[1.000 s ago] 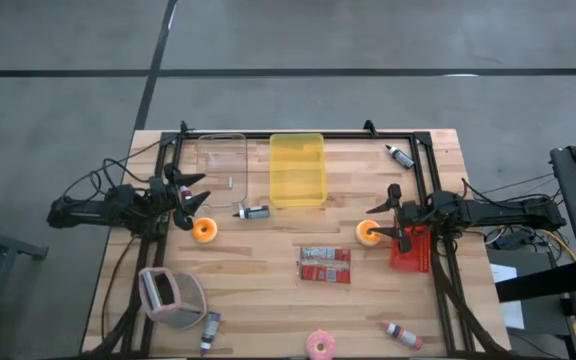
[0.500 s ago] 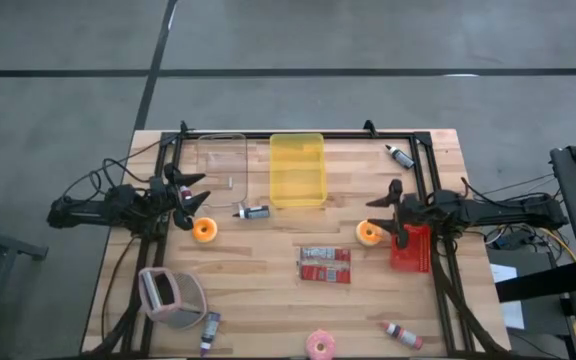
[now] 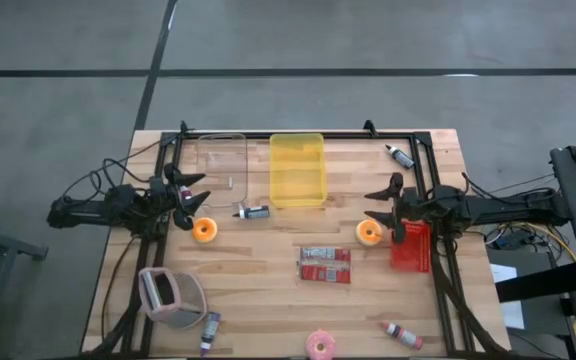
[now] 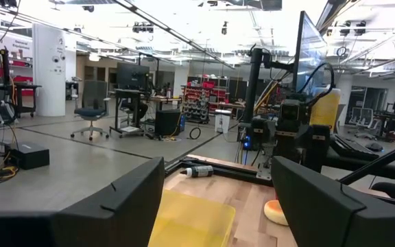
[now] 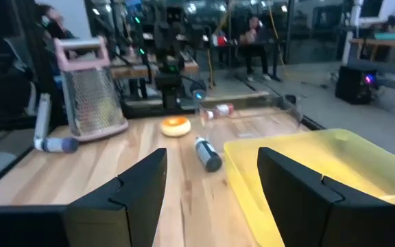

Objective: Pick & Place Food Item
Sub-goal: Put the right orange donut into the yellow bin

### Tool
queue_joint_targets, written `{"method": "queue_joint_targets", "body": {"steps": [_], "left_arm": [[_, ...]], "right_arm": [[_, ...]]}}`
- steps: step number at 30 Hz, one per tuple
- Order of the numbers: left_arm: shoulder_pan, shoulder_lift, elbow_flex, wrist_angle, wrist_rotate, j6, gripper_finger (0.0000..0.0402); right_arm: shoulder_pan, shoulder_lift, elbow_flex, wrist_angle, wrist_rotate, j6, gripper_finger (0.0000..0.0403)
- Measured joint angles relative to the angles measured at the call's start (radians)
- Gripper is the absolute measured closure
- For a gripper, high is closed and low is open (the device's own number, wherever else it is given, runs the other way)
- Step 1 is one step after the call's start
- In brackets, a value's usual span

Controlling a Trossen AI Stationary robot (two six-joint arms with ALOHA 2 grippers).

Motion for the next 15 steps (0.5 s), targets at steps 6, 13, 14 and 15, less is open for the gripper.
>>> {"method": "queue_joint_targets", "body": {"steps": [6,13,14,15], "left_arm": [[0.000,0.000,0.000,0.000,0.000,0.000,0.0127],[0.000,0.000,0.000,0.000,0.000,0.000,0.0127],[0.000,0.000,0.000,0.000,0.000,0.000,0.0127],[0.000,0.000,0.000,0.000,0.000,0.000,0.0127]], "right_arm": [[0.000,0.175,0.166,-0.218,-0.006,0.172,0.0179],[0.000,0.417,0.394,-0.463,-0.076,0.253,0.0179],[0.000,0.448,0.433,-0.495,-0.078,0.259,0.0179],[0.000,0.479,0.471,-0.523,-0.078,0.269,0.0179]]}}
